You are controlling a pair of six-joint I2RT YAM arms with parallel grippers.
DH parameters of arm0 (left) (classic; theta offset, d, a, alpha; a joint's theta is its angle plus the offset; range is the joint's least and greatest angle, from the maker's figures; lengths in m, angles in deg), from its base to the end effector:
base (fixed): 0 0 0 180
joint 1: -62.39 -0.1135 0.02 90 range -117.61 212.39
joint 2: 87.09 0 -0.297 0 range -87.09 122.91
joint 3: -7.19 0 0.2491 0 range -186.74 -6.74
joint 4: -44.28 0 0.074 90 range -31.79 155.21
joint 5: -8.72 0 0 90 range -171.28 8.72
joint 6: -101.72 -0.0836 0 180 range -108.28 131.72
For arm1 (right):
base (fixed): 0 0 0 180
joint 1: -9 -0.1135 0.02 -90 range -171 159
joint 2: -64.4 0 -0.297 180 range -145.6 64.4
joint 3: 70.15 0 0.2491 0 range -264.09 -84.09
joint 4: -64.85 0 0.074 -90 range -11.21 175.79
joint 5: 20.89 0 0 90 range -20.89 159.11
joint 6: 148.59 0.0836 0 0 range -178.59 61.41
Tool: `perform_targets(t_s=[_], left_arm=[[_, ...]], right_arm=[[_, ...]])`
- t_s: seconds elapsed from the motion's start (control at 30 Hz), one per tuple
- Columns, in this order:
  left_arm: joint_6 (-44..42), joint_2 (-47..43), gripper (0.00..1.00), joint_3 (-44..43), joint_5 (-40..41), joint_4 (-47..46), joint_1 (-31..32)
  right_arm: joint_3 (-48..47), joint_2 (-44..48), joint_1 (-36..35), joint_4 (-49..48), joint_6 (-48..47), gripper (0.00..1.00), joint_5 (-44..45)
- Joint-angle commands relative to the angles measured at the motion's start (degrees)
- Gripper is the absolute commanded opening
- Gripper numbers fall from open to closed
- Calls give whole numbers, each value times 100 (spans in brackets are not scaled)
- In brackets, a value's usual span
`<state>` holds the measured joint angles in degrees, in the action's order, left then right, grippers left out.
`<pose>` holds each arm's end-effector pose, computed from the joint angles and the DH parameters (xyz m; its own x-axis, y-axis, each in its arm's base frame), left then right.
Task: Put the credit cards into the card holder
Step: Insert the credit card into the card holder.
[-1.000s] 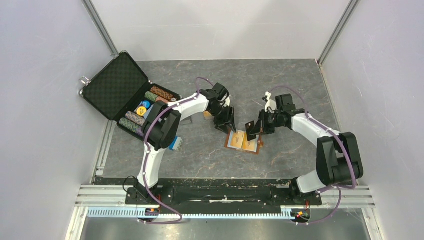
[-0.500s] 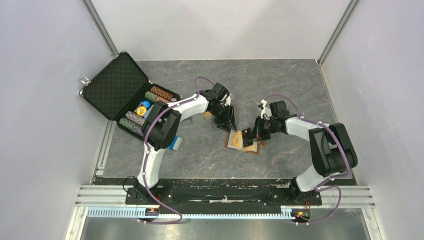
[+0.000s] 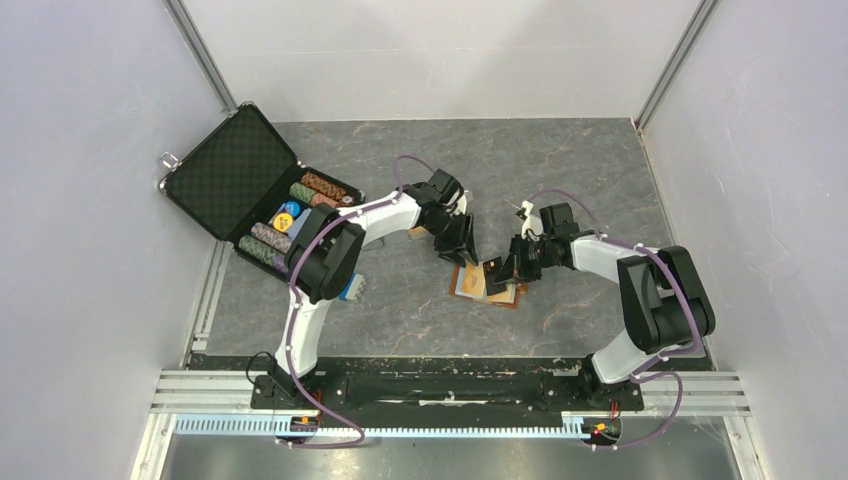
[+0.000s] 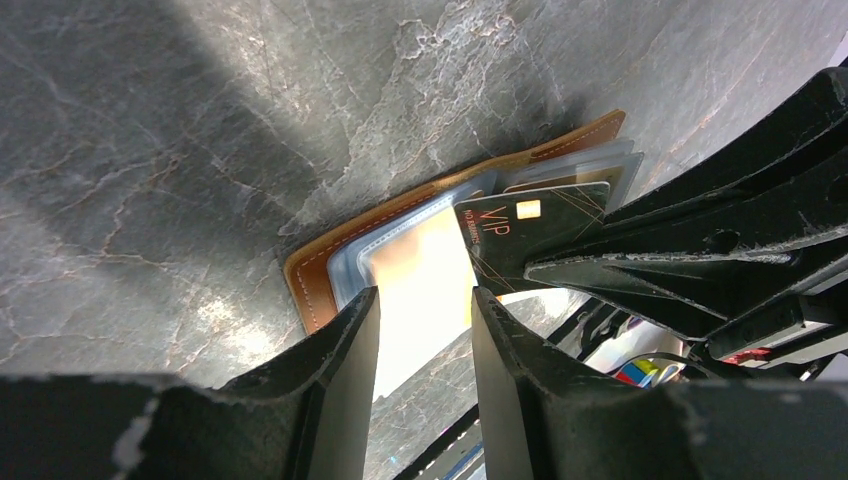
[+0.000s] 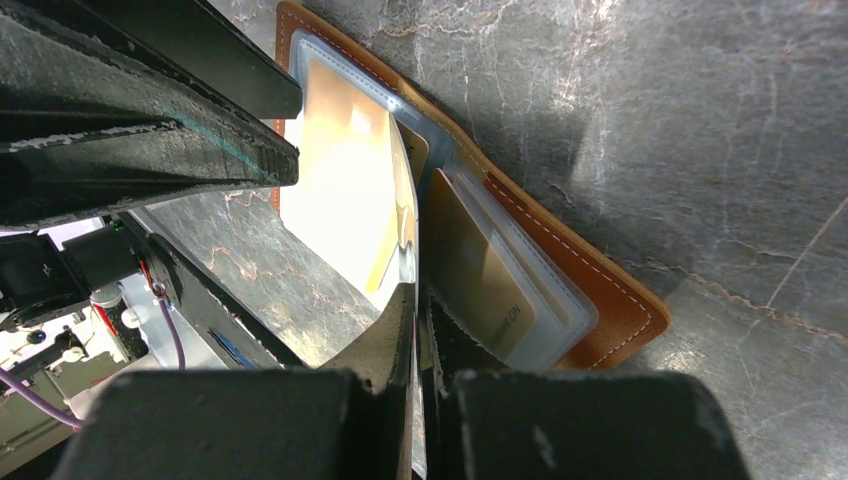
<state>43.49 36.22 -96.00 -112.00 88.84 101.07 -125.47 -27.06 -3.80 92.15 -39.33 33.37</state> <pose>0.3475 -0.3329 0.1442 -0.9726 0.1988 -0.1205 0.2302 0.7519 -0.6178 0.2741 0.1123 0.1366 -0.9667 0.0549 -0.2498 -0.1225 0.7579 0.6407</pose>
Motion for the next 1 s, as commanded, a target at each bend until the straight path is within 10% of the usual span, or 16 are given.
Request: perform_targets(t_s=[0.0, 0.37, 0.7, 0.97], left_arm=[[44, -43, 45, 18, -68, -54, 87], [-251, -256, 53, -53, 916, 501, 96], [90, -88, 47, 154, -362, -376, 178], [411, -184, 3, 327, -843, -888, 162]], right_arm=[[127, -70, -20, 173, -278, 0, 508], [78, -42, -20, 200, -289, 0, 494], [19, -69, -21, 197, -301, 0, 472], [-489, 2, -3, 211, -184, 0, 35]])
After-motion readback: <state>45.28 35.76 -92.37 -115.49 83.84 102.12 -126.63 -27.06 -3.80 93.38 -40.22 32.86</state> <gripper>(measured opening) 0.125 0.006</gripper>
